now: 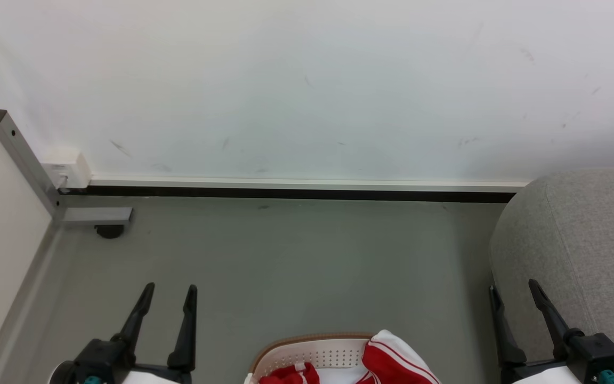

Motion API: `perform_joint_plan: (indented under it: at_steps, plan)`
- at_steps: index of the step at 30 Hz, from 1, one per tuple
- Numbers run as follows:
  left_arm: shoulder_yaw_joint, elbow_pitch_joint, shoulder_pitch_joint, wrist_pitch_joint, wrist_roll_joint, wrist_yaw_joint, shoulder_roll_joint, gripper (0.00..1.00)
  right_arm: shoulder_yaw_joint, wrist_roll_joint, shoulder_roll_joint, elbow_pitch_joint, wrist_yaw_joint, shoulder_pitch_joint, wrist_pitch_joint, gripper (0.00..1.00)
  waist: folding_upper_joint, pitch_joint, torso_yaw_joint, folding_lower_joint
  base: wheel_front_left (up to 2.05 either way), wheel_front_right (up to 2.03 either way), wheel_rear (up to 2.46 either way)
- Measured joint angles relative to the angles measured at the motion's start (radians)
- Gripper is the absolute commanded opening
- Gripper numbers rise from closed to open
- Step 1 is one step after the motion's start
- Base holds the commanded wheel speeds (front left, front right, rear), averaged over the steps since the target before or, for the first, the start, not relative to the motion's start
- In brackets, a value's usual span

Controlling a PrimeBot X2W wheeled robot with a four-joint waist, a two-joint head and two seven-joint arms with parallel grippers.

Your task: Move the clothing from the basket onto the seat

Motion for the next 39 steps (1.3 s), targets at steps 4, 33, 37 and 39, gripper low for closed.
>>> perform_joint_plan:
  at_steps: [4,33,37,39]
  plan:
    - [0.001,-0.001,0.000,0.000,-0.005,-0.002,-0.002,1.00,-0.001,0.001,0.000,0.001,0.000,0.000,0.000,1.00,0.0000,0.001,-0.001,0.0000,0.00,0.00,0.00]
    - [-0.042,0.083,-0.036,0.000,-0.044,-0.011,0.006,1.00,-0.005,0.019,-0.001,-0.032,0.000,-0.024,0.000,1.00,0.0000,0.074,-0.092,0.0001,0.00,0.00,0.00]
    - [-0.073,0.122,-0.066,0.000,-0.053,-0.011,0.030,1.00,-0.006,0.028,-0.001,-0.047,0.000,-0.031,0.000,1.00,0.0000,0.109,-0.131,0.0000,0.00,0.00,0.00]
    - [-0.087,0.144,-0.087,0.000,-0.059,-0.011,0.048,1.00,-0.007,0.036,-0.001,-0.055,0.000,-0.035,0.000,1.00,0.0000,0.131,-0.151,0.0000,0.00,0.00,0.00]
